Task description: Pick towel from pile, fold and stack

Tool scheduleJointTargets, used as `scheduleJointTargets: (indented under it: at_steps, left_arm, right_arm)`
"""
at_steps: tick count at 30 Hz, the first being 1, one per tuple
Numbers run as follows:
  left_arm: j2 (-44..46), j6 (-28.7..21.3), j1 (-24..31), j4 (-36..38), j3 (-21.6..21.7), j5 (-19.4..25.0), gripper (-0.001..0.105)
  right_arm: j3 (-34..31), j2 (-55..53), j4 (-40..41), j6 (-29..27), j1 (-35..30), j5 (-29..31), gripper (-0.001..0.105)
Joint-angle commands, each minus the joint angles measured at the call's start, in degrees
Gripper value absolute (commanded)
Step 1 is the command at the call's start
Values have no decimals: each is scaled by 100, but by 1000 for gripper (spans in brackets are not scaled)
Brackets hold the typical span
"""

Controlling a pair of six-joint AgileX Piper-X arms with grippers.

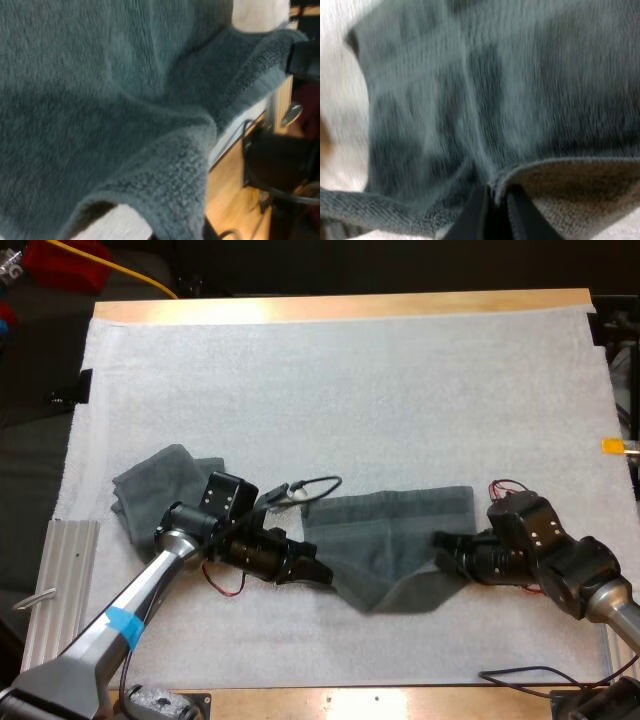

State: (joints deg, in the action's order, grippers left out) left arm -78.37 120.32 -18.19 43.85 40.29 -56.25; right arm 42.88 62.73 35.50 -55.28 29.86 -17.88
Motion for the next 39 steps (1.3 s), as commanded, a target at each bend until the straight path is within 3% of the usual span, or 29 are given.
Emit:
scheduleJointTargets:
  at_steps: [1,14,18,32,39]
  left_arm:
    - [-40,136,33,-174,32,-165,0]
    - [-394,1125,85,-1319,32,-212,0]
    - [-394,1340,85,-1548,32,194,0]
    - [-405,1340,85,-1795,32,1414,0]
    - [-408,1317,85,-2174,32,1617,0]
  right_arm:
    - [54,12,-110,41,-82,93,1]
    - [54,258,-458,9,-924,-29,1]
    - [54,461,-737,9,-967,-37,1]
    - [54,1087,-1359,3,-966,315,1]
    - [54,1168,-1516,1,-966,822,1]
